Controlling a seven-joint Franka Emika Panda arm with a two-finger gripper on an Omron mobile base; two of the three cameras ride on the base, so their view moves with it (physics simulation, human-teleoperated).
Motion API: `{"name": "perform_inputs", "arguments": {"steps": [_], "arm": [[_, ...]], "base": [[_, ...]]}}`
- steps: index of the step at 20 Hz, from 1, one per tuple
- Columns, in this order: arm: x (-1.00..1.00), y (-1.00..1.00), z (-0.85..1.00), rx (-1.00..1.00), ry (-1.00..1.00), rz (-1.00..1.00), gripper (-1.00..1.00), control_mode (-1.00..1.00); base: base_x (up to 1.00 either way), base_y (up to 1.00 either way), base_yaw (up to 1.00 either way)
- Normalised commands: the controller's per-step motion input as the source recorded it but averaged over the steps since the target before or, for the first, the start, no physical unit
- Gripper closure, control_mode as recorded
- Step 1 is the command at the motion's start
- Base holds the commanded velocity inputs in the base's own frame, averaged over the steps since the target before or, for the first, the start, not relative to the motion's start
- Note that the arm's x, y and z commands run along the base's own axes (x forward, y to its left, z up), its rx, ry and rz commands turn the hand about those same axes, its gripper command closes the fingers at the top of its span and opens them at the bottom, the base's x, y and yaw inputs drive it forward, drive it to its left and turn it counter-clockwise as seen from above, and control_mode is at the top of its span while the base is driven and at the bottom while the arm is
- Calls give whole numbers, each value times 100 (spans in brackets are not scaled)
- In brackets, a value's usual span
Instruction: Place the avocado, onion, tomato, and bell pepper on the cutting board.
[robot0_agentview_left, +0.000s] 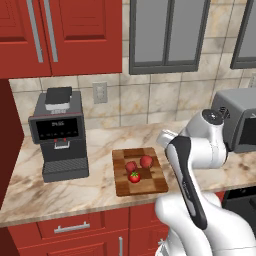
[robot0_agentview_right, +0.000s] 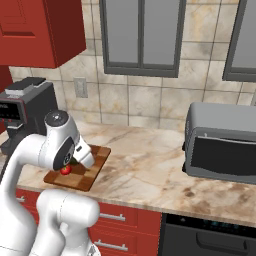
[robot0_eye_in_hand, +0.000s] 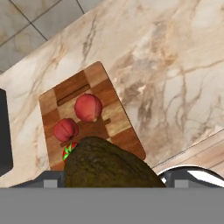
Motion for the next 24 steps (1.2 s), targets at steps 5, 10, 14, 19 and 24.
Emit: {"name": "perform_inputs", "arguments": {"steps": [5, 10, 14, 19, 24], "arm": [[0, 19, -34, 0, 0, 4, 100, -100], [3, 23, -19, 0, 0, 4, 100, -100], [0, 1, -42, 0, 1, 2, 100, -100], [9, 0, -57, 0, 7, 1, 100, -100], [11, 8, -31, 0, 6, 0, 100, -100]], "base": [[0, 0, 0], [0, 0, 0], [0, 0, 0], [0, 0, 0], [0, 0, 0]]}}
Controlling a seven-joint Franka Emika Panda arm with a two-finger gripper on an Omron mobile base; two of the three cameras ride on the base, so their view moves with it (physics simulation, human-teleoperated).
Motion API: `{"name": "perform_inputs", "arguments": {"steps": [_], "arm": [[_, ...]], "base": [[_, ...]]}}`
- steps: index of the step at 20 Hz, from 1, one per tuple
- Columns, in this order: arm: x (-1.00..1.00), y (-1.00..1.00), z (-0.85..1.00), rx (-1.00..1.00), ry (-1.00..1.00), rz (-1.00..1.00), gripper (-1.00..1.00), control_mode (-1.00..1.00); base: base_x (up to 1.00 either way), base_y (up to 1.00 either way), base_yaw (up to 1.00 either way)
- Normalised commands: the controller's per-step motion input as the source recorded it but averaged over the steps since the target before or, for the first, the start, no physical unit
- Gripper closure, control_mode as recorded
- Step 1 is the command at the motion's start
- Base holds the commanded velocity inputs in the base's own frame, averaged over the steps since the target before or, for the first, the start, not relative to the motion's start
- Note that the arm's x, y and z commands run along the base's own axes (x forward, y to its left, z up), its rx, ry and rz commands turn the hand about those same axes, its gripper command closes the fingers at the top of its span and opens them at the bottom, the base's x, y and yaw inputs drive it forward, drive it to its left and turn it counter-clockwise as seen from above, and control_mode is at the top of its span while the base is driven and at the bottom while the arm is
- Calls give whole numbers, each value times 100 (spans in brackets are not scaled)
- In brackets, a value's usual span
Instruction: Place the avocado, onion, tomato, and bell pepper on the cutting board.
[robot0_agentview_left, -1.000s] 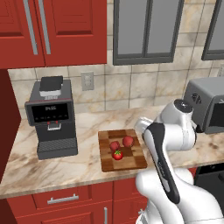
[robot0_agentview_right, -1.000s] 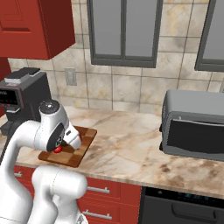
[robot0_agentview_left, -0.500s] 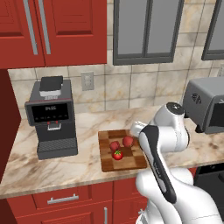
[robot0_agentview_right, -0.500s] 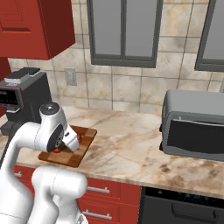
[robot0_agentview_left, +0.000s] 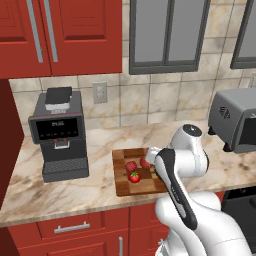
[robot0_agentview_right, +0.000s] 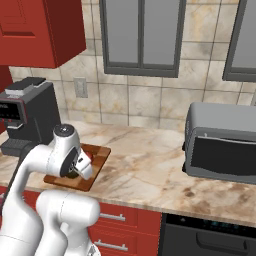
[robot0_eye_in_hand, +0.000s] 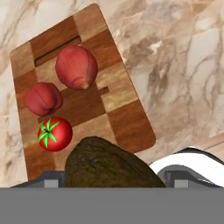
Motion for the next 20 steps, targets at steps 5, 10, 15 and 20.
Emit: {"name": "perform_inputs", "arguments": {"steps": [5, 10, 15, 20], "arm": [[14, 5, -17, 0, 3, 0, 100, -100], [12, 0, -16, 0, 0, 0, 100, -100], [16, 1, -16, 0, 0, 0, 100, -100], [19, 2, -24, 0, 3, 0, 100, -100]], "base": [[0, 0, 0], [0, 0, 0], [0, 0, 0], [0, 0, 0]]}}
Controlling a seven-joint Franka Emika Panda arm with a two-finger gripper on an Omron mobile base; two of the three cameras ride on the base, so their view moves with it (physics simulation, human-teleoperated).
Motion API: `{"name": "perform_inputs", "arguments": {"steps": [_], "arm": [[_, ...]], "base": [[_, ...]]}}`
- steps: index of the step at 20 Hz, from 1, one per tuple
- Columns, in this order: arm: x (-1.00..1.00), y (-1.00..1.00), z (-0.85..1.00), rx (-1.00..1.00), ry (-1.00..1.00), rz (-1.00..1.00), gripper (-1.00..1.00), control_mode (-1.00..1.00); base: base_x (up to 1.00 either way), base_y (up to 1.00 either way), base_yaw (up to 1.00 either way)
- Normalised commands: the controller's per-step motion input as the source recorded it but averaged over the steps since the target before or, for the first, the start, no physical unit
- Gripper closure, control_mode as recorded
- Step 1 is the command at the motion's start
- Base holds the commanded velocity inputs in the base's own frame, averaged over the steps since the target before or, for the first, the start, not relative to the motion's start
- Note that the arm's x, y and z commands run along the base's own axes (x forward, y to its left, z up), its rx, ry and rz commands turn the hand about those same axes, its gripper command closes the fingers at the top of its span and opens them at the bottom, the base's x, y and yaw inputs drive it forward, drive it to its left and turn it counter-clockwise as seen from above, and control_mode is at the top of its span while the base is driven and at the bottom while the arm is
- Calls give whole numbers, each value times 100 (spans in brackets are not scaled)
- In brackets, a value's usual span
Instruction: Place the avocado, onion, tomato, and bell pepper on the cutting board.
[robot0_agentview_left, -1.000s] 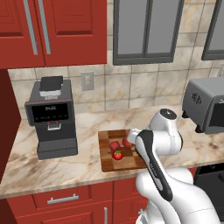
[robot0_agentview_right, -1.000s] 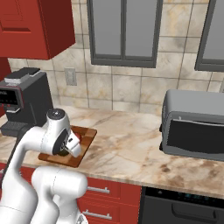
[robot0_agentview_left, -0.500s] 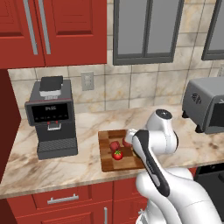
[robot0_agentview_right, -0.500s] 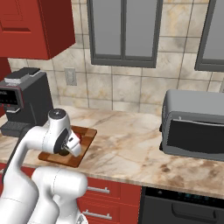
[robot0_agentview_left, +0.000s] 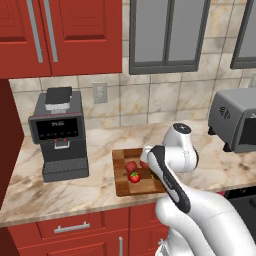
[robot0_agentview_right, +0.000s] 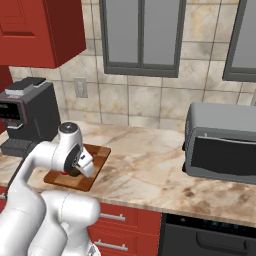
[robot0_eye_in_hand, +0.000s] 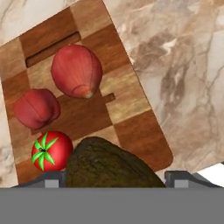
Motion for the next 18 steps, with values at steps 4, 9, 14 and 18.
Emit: {"name": "perform_inputs", "arguments": {"steps": [4, 9, 14, 18], "arm": [[24, 3, -31, 0, 4, 0, 100, -100], [29, 0, -39, 0, 6, 0, 100, -100], [29, 2, -41, 0, 7, 0, 100, -100], [32, 3, -38, 0, 7, 0, 100, -100]], "base": [[0, 0, 0], [0, 0, 0], [0, 0, 0], [0, 0, 0]]}}
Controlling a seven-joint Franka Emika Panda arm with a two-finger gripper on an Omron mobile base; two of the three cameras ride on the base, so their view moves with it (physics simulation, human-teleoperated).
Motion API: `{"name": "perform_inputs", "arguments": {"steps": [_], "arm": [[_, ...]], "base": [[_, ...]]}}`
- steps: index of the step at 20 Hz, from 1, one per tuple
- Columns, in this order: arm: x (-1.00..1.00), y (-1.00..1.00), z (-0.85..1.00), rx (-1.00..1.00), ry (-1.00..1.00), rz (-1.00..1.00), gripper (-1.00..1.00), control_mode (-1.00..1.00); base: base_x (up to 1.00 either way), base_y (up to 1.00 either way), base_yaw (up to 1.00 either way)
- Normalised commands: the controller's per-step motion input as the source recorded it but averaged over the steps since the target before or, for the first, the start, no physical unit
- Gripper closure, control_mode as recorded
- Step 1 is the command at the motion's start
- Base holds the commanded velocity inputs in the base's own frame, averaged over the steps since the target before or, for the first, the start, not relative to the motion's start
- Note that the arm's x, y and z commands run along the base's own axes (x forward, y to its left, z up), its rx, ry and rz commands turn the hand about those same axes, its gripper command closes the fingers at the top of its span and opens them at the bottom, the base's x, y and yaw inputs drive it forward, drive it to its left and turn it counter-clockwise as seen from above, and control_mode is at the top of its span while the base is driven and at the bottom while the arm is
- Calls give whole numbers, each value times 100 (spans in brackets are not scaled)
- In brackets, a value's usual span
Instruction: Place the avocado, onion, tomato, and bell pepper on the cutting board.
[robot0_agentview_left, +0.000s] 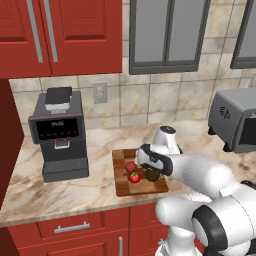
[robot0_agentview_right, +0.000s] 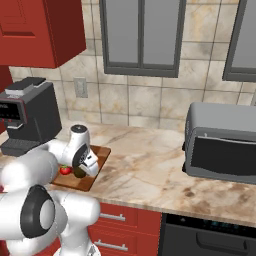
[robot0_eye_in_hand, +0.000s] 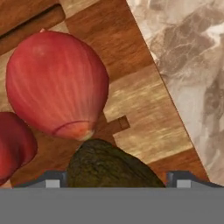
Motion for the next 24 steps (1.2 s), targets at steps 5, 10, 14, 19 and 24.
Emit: {"name": "perform_inputs", "arguments": {"steps": [5, 10, 14, 19, 24], "arm": [[27, 1, -45, 0, 9, 0, 100, -100], [11, 5, -52, 0, 11, 0, -100, -100], [-1, 0, -27, 0, 6, 0, -100, -100], [-6, 3, -1, 0, 0, 0, -100, -100], [-11, 5, 15, 0, 0, 0, -100, -100]], "base": [[0, 0, 0], [0, 0, 0], [0, 0, 0], [0, 0, 0], [0, 0, 0]]}}
